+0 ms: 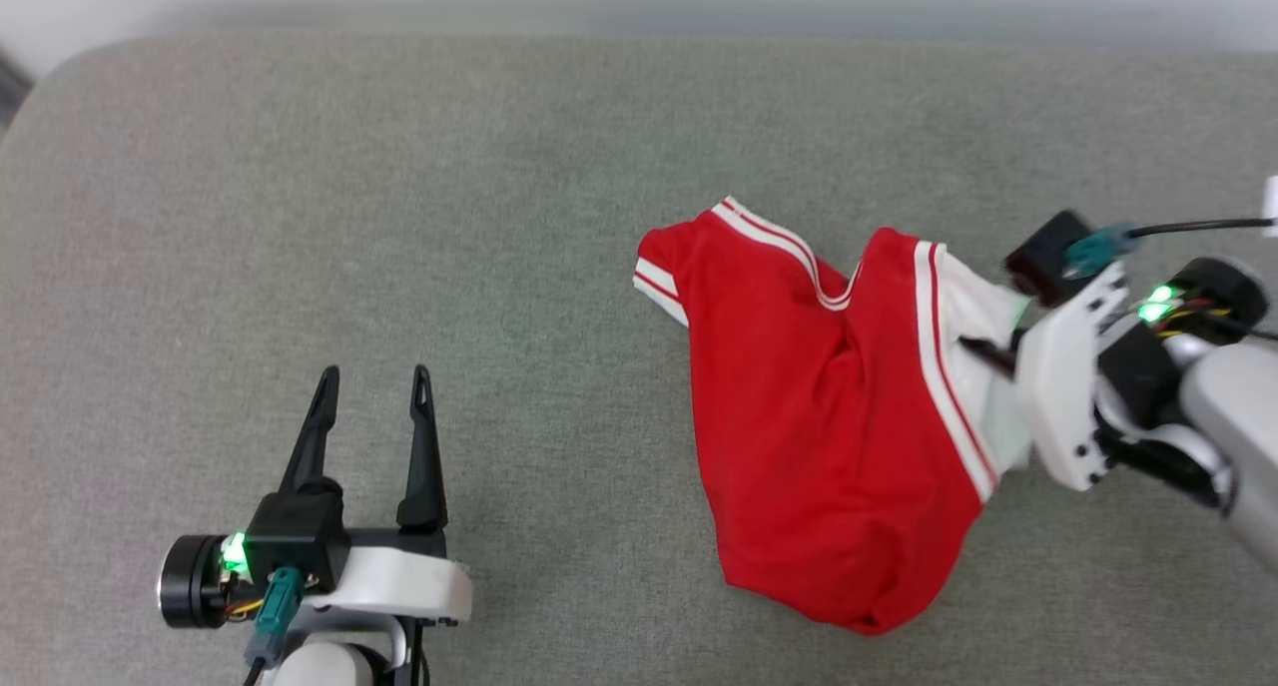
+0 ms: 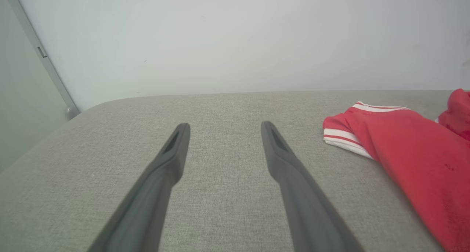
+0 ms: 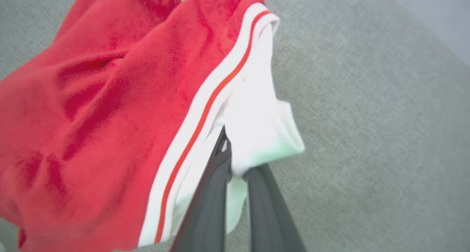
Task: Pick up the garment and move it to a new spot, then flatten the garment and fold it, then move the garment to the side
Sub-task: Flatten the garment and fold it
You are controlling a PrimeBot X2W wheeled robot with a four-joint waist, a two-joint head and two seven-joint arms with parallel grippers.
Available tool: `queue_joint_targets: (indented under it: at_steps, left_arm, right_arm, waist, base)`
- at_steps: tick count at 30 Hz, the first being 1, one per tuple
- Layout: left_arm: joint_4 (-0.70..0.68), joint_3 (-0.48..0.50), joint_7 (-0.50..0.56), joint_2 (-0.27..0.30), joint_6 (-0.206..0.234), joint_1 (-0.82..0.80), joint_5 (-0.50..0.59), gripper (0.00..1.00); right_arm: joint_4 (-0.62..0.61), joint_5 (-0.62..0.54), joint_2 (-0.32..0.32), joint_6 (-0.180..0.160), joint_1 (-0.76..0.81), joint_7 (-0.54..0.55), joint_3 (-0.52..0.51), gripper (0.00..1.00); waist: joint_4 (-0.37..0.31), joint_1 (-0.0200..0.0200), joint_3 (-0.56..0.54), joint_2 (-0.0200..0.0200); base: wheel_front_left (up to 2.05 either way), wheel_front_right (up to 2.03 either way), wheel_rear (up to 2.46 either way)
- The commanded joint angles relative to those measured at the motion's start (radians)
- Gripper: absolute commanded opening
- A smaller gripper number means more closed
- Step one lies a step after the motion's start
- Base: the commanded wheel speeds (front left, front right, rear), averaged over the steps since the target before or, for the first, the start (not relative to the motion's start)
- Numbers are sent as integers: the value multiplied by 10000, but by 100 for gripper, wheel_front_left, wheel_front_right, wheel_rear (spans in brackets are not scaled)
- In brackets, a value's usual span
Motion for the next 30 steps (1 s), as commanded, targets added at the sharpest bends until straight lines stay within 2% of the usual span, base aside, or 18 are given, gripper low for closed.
queue_joint_targets:
  at_steps: [1,7,10,12,14,18,23,24,26,30]
  left_arm:
    - [-26,68,-26,-9,70,147,20,100]
    - [-175,136,-26,-11,114,522,53,100]
    - [-241,170,-26,-8,89,630,63,100]
    - [-270,183,-26,-10,74,595,80,100]
    - [-265,157,-26,-10,20,525,87,100]
    - [-212,82,-26,-11,-16,351,124,100]
    - [-93,40,-26,-10,-67,262,172,100]
    - [-84,55,-26,-14,-63,297,182,100]
    - [-24,113,-26,-11,-71,413,164,100]
    - [38,226,-26,21,-87,566,231,100]
  right_arm:
    - [-235,100,-218,-10,-16,-168,-97,0]
    - [-1309,491,-1918,-12,743,-493,-1152,0]
    - [-1087,787,-2727,-10,1688,-337,-2066,0]
    - [-742,899,-2902,-10,2285,-179,-2387,0]
    - [-274,1047,-2849,-10,2838,-92,-2675,0]
    - [853,1225,-2277,-10,3780,19,-3027,0]
    - [1863,1062,-1658,-15,4218,-222,-3220,0]
    - [1905,1039,-1608,-13,4157,-408,-3340,13]
    - [1891,850,-1658,-13,3961,-860,-3602,100]
    - [1583,306,-1831,-12,3624,-1893,-4163,100]
  waist:
    - [-156,-1,-315,0]
    - [-448,-1,-623,0]
    - [-588,-1,-617,0]
    - [-638,-1,-567,0]
    - [-657,-1,-482,0]
    - [-607,-1,-323,0]
    - [-516,-1,-307,0]
    - [-525,-1,-345,0]
    - [-550,-1,-471,0]
    - [-649,-1,-754,0]
  base:
    - [0,0,0]
    - [0,0,0]
    - [0,0,0]
    - [0,0,0]
    - [0,0,0]
    - [0,0,0]
    - [0,0,0]
    - [0,0,0]
    - [0,0,0]
    - [0,0,0]
